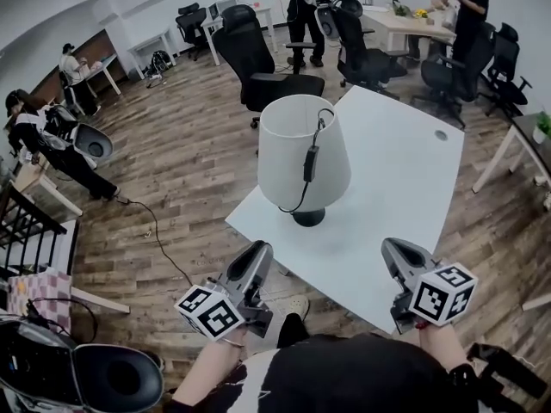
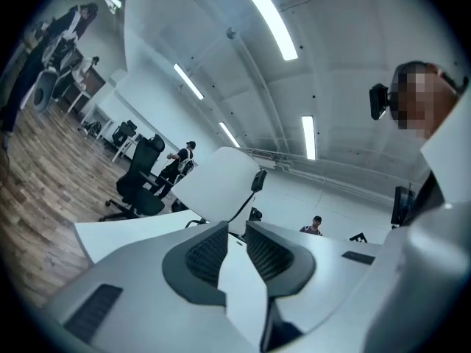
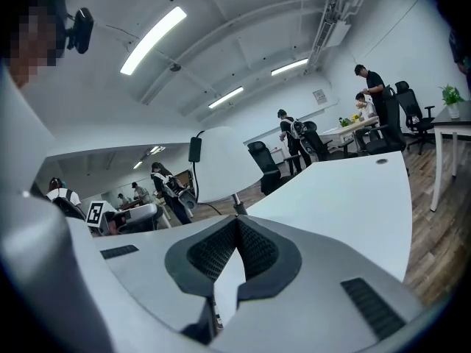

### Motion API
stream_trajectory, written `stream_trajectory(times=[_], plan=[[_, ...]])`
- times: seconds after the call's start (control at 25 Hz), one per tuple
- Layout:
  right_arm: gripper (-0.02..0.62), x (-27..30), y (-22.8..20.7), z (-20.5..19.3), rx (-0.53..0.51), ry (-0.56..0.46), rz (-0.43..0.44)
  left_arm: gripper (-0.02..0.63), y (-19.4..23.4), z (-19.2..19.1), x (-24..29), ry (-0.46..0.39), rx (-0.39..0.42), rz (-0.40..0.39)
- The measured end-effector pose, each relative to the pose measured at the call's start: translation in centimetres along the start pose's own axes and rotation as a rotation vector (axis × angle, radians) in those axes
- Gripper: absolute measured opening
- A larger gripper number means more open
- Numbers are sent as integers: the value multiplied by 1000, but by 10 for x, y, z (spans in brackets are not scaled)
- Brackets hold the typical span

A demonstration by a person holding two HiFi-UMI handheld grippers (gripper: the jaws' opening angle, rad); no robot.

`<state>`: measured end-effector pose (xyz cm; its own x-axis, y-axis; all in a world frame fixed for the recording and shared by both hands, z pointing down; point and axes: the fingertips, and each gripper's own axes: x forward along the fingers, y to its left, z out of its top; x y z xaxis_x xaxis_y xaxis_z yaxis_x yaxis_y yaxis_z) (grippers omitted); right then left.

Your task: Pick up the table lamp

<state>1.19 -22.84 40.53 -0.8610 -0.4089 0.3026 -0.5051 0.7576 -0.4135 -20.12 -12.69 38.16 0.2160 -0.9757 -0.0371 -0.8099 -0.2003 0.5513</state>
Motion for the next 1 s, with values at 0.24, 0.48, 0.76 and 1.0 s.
stream_trajectory(times=[0.24, 0.48, 0.76, 1.0], plan=[[11, 37, -18, 10, 14, 12, -46, 221, 53, 10, 46, -24, -283, -95], [11, 60, -38, 24, 42, 3, -103, 298, 80, 17, 87, -45, -535, -200], [11, 77, -52, 40, 62, -22, -140, 301, 71, 38, 118, -81, -676, -400], [11, 88, -61, 48, 72, -39, -166, 224, 75, 53, 128, -162, -755, -491]])
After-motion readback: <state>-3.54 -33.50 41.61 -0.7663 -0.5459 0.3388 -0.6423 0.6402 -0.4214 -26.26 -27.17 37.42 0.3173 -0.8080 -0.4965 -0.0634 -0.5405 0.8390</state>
